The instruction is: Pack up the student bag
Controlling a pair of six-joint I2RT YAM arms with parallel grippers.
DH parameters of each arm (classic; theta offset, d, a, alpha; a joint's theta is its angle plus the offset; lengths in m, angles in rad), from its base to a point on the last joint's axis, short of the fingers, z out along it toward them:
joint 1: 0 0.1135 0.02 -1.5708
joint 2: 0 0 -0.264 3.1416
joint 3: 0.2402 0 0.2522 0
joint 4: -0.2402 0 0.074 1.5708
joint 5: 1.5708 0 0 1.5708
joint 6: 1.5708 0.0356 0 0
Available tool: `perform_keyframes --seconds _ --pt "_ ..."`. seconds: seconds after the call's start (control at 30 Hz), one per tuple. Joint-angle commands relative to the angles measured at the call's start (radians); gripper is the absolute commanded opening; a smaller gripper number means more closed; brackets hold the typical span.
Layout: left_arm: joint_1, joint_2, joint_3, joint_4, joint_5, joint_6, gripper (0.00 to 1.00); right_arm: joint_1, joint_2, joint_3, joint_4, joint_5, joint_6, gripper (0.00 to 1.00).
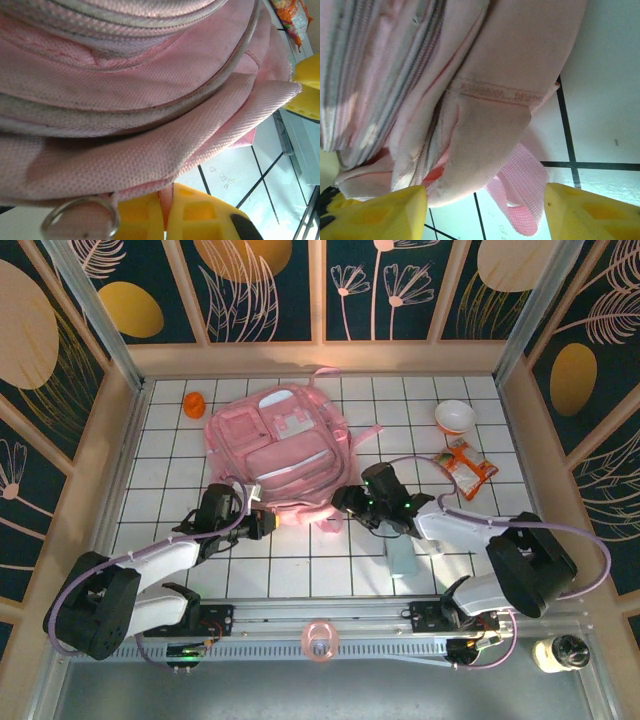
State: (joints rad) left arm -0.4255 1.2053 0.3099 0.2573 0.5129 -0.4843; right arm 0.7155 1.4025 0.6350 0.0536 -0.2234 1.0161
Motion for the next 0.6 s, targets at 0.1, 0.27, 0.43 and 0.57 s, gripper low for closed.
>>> perform_keyframes --seconds 0.1,0.27,0.43,0.57 --pt "-0.056 -0.007 0.032 0.014 0.024 0.01 0.0 0.041 0.099 0.014 0.185 -0.016 0.128 0.41" --pt "-0.142 0.046 0.087 0.015 0.039 0.008 0.0 0.074 0.12 0.033 0.235 0.03 0.171 0.33" --pt "-0.242 0.13 0.173 0.054 0.04 -0.015 0.02 0.092 0.125 0.044 0.245 0.058 0.185 0.3" --pt "-0.286 0.202 0.245 0.084 0.01 -0.028 0.07 0.101 0.129 0.038 0.278 0.049 0.189 0.29"
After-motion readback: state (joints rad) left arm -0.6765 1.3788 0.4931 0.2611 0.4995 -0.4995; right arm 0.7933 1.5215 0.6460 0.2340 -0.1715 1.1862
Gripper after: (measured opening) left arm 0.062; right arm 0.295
